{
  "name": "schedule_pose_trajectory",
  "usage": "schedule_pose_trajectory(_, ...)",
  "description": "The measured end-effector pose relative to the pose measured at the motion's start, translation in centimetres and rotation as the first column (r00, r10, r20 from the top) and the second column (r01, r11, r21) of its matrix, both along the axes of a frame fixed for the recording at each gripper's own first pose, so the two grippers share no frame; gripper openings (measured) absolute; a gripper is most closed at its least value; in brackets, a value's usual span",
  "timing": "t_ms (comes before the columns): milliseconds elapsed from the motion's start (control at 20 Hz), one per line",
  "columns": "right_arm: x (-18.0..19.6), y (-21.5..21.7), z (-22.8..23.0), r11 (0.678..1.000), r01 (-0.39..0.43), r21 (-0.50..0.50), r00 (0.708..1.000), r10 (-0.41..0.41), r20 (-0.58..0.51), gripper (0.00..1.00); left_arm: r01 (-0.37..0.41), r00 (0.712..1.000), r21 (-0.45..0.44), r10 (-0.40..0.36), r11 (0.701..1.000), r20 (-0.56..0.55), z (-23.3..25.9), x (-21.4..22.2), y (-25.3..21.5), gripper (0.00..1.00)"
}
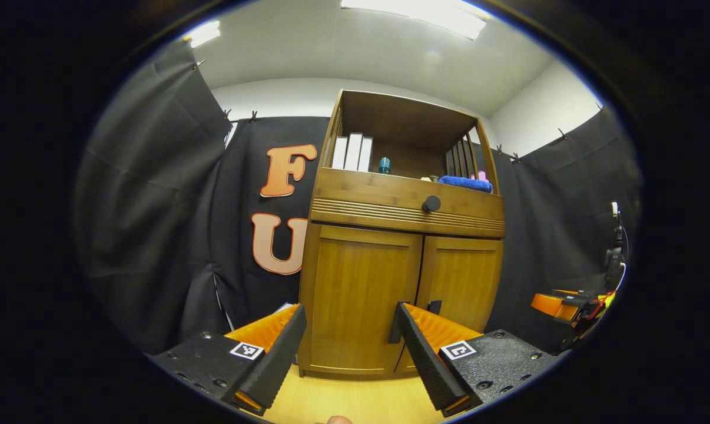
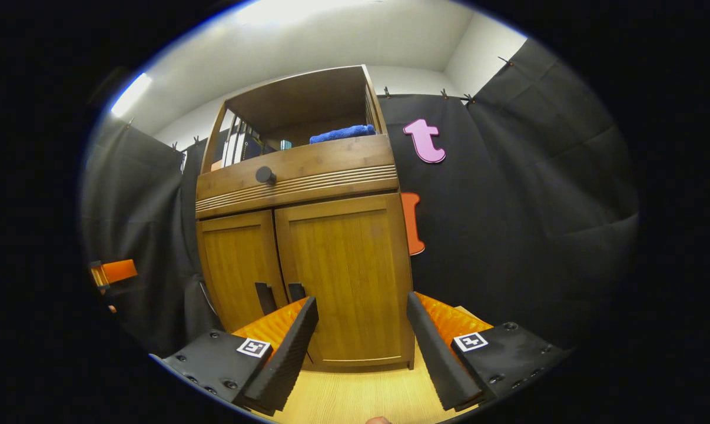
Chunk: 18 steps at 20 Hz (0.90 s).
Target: Open the right door of the double-door shoe cabinet with the right hand, and open the left door with the left hand.
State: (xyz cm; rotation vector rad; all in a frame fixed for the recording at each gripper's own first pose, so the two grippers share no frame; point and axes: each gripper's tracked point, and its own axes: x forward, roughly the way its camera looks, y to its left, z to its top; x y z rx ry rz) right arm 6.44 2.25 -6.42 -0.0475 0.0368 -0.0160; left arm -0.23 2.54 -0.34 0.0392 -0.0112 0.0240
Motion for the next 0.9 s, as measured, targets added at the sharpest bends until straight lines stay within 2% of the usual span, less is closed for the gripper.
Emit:
schedule_pose_trajectory(350,4.8,1.4,-4.4,1.0,-0.013,0.001,0.999,0.013,-0.039,0.98,-0.011,1.0,0.007,0.011,1.0,0.008,-0.3,1.6,1.3,0.94)
schedule_pose_trajectory(400,5.6,1.9,-5.2,1.0,-0.019,0.007,0.998,0.019,-0.053,0.98,-0.006,1.0,0.01,0.006,1.0,0.004,-0.4,1.7,1.1,0.92)
schedule_pose_trajectory(450,6.4,2.4,-6.1,1.0,-0.026,0.012,0.997,0.027,-0.066,0.98,-0.002,1.0,0.012,0.002,1.0,0.002,-0.4,1.8,1.0,0.94)
schedule_pose_trajectory(500,6.8,2.7,-6.7,0.999,-0.031,0.013,0.997,0.032,-0.076,0.98,0.004,1.0,0.013,-0.004,1.0,0.0,-0.5,2.0,0.8,0.91)
schedule_pose_trajectory(550,7.5,3.0,-7.4,0.999,-0.033,0.007,0.996,0.033,-0.081,0.98,0.01,1.0,0.012,-0.01,1.0,-0.003,-0.5,2.1,0.7,0.94)
schedule_pose_trajectory(600,8.2,3.2,-8.0,0.999,-0.033,-0.003,0.996,0.033,-0.084,0.98,0.016,1.0,0.015,-0.016,1.0,-0.008,-0.7,2.1,0.7,0.91)
schedule_pose_trajectory(700,9.8,4.1,-9.0,0.999,-0.038,-0.017,0.995,0.036,-0.088,1.0,0.021,1.0,0.023,-0.02,1.0,-0.015,-0.8,2.2,0.8,0.94)
schedule_pose_trajectory(900,12.1,6.4,-11.0,0.998,-0.069,-0.004,0.991,0.068,-0.117,0.98,0.01,1.0,0.047,-0.01,0.999,-0.013,-0.7,2.8,1.7,0.94)
